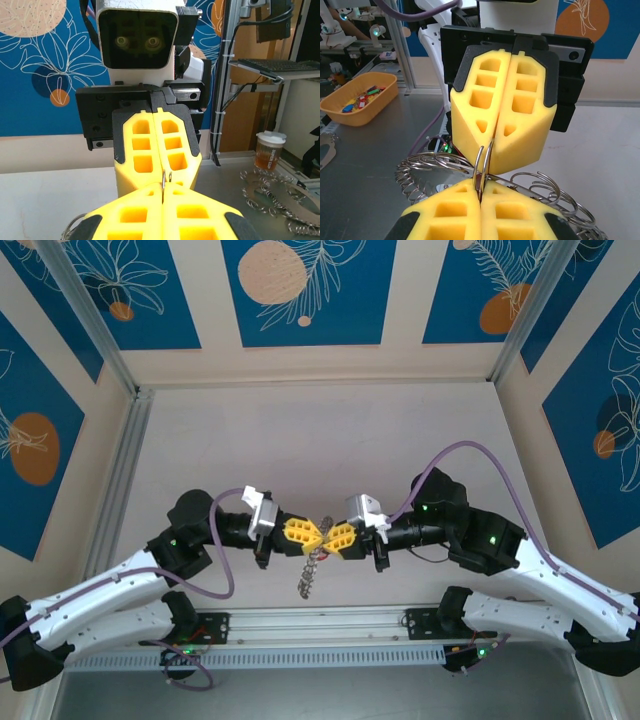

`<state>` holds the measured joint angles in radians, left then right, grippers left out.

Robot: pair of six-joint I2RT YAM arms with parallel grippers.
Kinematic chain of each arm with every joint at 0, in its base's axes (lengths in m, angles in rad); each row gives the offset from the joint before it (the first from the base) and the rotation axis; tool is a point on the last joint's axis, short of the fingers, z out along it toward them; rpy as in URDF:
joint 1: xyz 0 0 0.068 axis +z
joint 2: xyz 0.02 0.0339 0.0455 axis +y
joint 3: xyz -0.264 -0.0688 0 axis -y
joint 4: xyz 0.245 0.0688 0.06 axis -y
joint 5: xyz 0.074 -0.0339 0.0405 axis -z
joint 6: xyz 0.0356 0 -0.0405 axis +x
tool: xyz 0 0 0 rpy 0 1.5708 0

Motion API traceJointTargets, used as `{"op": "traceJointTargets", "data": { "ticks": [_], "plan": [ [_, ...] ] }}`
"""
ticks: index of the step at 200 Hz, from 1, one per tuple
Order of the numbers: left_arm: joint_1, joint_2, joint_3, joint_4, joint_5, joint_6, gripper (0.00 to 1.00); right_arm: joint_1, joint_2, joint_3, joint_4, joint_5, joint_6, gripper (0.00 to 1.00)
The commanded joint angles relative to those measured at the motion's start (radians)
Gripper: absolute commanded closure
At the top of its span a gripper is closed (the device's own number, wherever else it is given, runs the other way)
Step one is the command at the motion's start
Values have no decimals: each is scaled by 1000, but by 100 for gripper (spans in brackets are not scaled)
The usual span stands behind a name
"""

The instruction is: Put the keys on the keyring

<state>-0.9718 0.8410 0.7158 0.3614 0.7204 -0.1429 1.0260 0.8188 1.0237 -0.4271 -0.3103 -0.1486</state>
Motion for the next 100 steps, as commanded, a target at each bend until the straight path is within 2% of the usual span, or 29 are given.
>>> {"op": "traceJointTargets", "data": {
  "ticks": [1,12,32,45,75,100],
  "plan": [
    [-10,-13,91,-191,-42,103,100,-9,-20,-5,24,44,22,100],
    [-10,-27,135,-333,-87,165,100,-16,-25,2,11,50,29,100],
    [-10,-31,225,-566,-169,273,80,-27,-26,8,-15,53,42,100],
    [-11,-11,289,-698,-207,335,74,-35,-20,11,-29,47,47,100],
    [-29,55,428,-937,-292,446,71,-38,14,45,-93,45,40,100],
    [-64,115,515,-1057,-335,524,69,-38,43,73,-130,31,31,100]
  ]
}}
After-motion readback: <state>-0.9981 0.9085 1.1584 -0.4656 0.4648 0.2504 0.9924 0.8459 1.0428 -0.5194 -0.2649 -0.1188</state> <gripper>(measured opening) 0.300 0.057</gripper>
